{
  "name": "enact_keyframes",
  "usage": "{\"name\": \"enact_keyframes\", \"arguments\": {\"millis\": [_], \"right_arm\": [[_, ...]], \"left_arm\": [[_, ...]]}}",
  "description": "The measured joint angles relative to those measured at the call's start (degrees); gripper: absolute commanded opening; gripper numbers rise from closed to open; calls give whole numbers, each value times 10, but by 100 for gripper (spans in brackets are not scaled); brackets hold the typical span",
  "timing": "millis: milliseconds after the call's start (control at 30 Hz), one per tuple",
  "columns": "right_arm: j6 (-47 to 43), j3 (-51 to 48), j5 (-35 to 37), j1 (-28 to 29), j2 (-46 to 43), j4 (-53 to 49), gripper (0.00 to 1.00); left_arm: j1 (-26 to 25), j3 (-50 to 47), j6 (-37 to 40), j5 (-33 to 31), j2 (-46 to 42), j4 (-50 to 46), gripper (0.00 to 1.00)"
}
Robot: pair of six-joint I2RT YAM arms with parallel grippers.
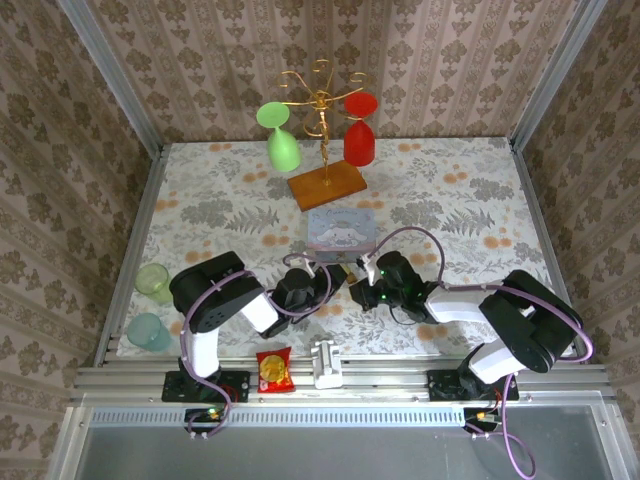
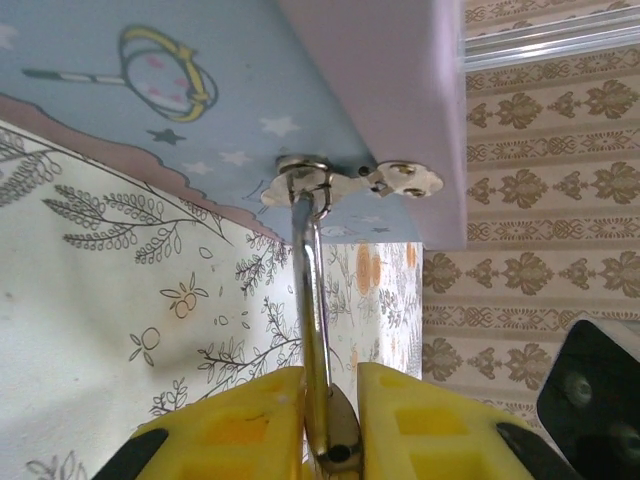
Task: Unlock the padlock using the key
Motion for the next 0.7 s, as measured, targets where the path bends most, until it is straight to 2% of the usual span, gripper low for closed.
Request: {"name": "enact_keyframes", "arguments": {"millis": [367, 500, 700], "right_arm": [[46, -19, -69, -35, 0, 33, 13], [78, -22, -123, -68, 17, 65, 15], [129, -22, -182, -95, 52, 86, 18]], "left_arm": [[1, -13, 31, -12, 5, -1, 14], [1, -9, 40, -10, 25, -2, 10], [1, 0, 78, -10, 14, -31, 21]]}}
